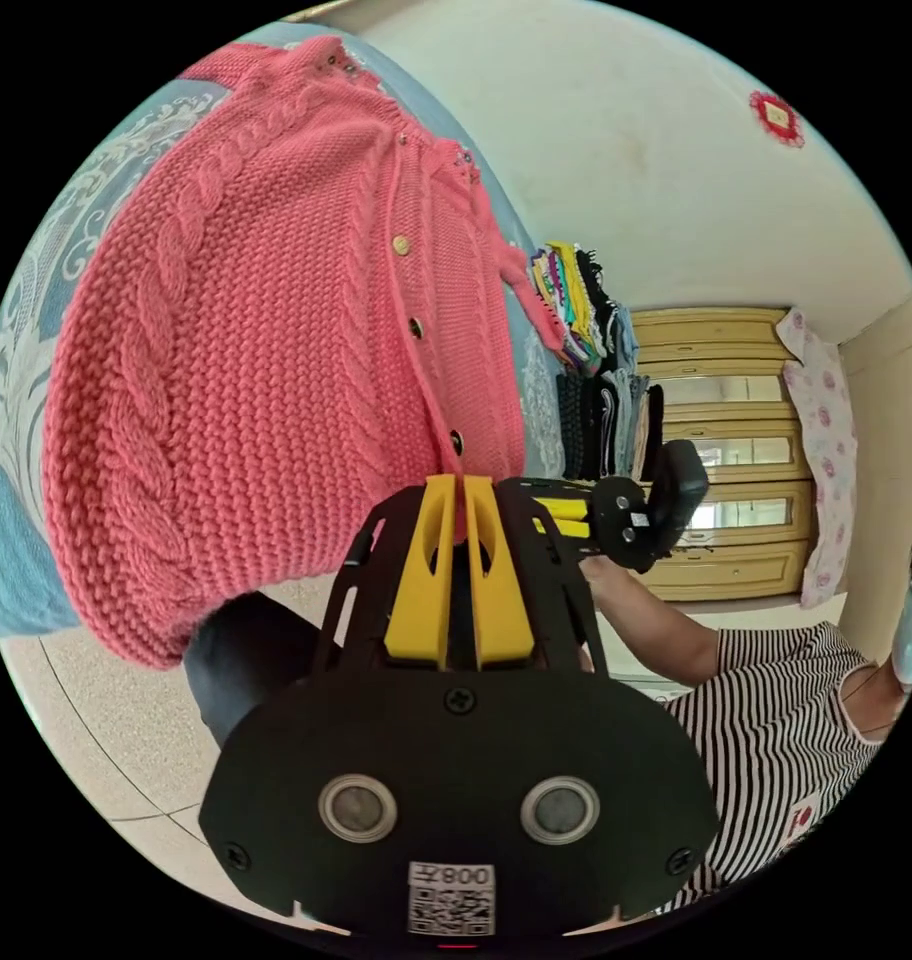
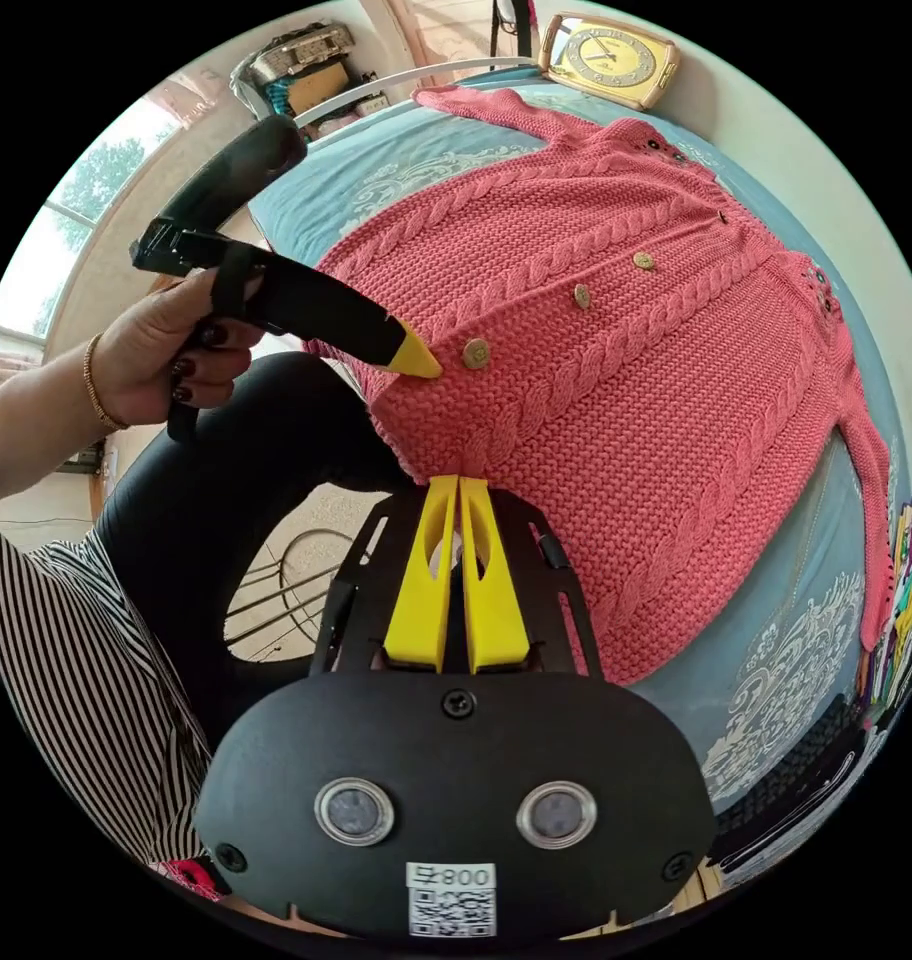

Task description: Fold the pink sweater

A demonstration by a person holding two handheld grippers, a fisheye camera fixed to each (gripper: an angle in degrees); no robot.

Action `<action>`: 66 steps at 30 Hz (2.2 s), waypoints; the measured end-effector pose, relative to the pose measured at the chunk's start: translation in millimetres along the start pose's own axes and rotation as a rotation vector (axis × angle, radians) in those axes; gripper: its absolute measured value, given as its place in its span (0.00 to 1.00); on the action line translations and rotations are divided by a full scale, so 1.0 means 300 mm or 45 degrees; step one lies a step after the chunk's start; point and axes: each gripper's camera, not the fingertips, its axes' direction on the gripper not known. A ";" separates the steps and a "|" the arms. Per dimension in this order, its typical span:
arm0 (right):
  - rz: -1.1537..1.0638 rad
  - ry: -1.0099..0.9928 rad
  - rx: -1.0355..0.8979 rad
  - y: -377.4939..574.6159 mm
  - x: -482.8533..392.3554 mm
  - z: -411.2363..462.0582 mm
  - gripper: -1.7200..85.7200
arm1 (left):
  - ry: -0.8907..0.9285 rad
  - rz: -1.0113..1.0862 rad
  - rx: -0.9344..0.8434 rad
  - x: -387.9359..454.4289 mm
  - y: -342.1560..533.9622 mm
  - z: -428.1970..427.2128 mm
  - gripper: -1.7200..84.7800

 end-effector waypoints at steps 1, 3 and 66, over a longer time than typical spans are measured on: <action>0.032 -0.071 0.012 0.009 0.032 -0.005 0.02 | 0.026 0.018 0.008 0.012 0.002 0.002 0.05; 0.100 -0.194 0.064 0.037 0.097 -0.024 0.02 | 0.015 0.040 -0.003 0.018 0.007 0.014 0.07; 1.663 -0.327 1.196 1.308 1.615 -0.647 0.09 | -0.248 0.692 -0.212 0.617 -0.584 0.758 0.05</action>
